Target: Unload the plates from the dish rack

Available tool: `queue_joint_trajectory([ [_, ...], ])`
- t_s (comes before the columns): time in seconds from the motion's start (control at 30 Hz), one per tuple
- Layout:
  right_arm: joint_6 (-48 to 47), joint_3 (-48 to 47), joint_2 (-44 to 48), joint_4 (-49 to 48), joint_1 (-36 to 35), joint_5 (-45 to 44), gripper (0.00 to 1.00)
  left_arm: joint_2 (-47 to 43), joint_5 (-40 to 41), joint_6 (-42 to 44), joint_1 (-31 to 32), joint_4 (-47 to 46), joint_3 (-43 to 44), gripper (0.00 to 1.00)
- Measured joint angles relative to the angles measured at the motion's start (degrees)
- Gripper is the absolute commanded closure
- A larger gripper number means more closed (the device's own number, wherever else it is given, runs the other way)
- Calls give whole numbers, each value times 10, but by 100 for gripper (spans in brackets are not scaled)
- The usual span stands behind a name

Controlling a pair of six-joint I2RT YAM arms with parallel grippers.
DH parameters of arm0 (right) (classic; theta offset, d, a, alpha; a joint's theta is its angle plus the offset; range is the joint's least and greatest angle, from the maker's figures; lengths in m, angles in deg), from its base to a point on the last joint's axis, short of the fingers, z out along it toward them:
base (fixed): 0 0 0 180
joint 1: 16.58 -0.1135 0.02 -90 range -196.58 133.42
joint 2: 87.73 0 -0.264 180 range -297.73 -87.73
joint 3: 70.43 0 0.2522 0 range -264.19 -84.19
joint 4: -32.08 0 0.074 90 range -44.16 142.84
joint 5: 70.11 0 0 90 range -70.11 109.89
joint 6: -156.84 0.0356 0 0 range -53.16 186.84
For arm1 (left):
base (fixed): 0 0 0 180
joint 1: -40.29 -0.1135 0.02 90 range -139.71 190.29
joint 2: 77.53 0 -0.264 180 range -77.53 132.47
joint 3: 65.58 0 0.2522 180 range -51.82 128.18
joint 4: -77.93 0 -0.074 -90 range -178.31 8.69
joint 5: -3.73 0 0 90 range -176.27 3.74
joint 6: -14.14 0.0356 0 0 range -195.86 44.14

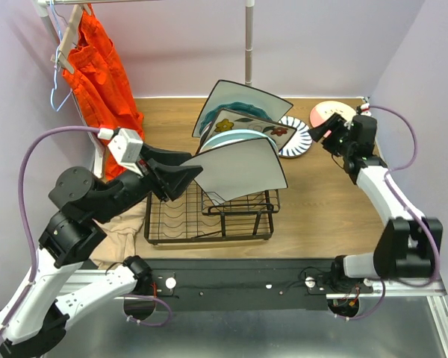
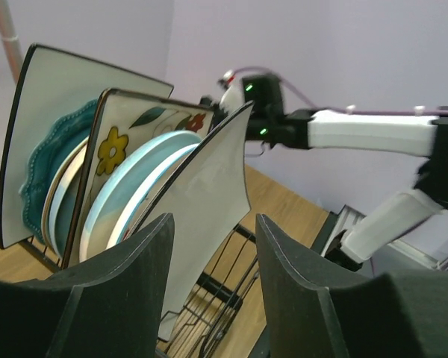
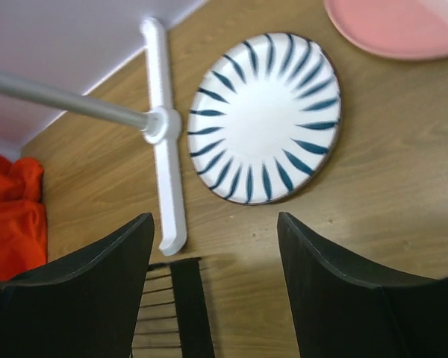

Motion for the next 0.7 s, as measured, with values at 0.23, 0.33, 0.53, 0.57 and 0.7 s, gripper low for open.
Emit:
queue_joint_trajectory([
  [0.23,-79,-36,113,22,0,145,25,20,13,15,0,29,4,44],
  [0.33,-92,-86,118,27,-1,213,25,26,12,20,0,29,5,44],
  [0.53,-110,-165,126,22,-1,319,25,39,13,18,0,26,12,45],
  [0.57,-112,-174,128,21,-3,340,25,39,13,16,0,26,12,45],
  [0.7,-118,-183,140,23,-12,370,25,39,13,9,0,12,8,45],
])
